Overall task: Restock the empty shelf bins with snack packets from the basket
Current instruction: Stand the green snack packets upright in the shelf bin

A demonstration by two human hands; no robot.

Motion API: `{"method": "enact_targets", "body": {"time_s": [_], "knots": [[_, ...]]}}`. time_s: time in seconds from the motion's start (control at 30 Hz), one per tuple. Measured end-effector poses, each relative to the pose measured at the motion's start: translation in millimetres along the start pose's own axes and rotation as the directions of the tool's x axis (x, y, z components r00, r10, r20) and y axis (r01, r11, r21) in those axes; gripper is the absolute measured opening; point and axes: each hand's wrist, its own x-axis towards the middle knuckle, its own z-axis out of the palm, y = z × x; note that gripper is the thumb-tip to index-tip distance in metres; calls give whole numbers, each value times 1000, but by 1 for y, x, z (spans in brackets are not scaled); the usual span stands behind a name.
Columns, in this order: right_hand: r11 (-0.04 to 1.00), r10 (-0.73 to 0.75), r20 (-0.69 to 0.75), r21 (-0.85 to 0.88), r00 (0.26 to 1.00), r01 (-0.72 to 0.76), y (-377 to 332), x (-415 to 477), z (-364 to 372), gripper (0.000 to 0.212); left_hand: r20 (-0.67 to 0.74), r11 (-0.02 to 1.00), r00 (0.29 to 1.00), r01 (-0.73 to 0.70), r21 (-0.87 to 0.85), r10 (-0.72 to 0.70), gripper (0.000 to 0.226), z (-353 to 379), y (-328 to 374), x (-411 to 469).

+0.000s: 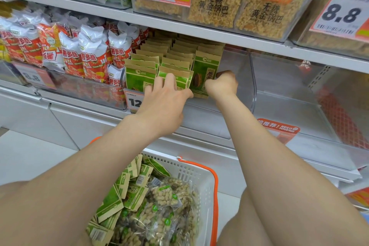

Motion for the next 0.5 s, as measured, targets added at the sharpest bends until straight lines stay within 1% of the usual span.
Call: {"method": "enact_targets", "body": {"time_s": [0.07, 0.1, 0.2, 0.27, 0.3, 0.37, 0.43, 0.5], "knots": [[998, -26, 50, -48, 998, 28, 0, -6, -2, 16, 15, 1000, 1000, -4, -22, 4, 53, -1, -1, -1], [996, -46, 76, -75, 996, 52, 0, -9, -4, 14, 26, 999, 1000, 2, -50, -1, 53, -2, -2, -2], [979, -117, 120, -152, 986, 135, -1, -22, -9, 14, 66, 983, 997, 36, -179, -25, 48, -7, -4, -4], [953, -203, 101, -208, 974, 221, -2, -35, -12, 15, 63, 969, 998, 36, -246, -21, 40, -10, -6, -7], [927, -274, 74, -244, 959, 284, -3, -43, -13, 19, 52, 963, 998, 33, -269, -20, 35, -12, -7, -9], [853, -445, 17, -296, 895, 430, -6, -60, -17, 31, 34, 955, 999, 23, -297, -13, 23, -14, -13, -15], [776, -598, -11, -256, 801, 576, -10, -80, -21, 33, 34, 955, 999, 4, -296, 6, 14, -15, -22, -24], [711, -685, 33, -188, 728, 677, -12, -102, -20, 30, 79, 958, 997, 13, -285, 10, 8, -14, -33, -33]]}}
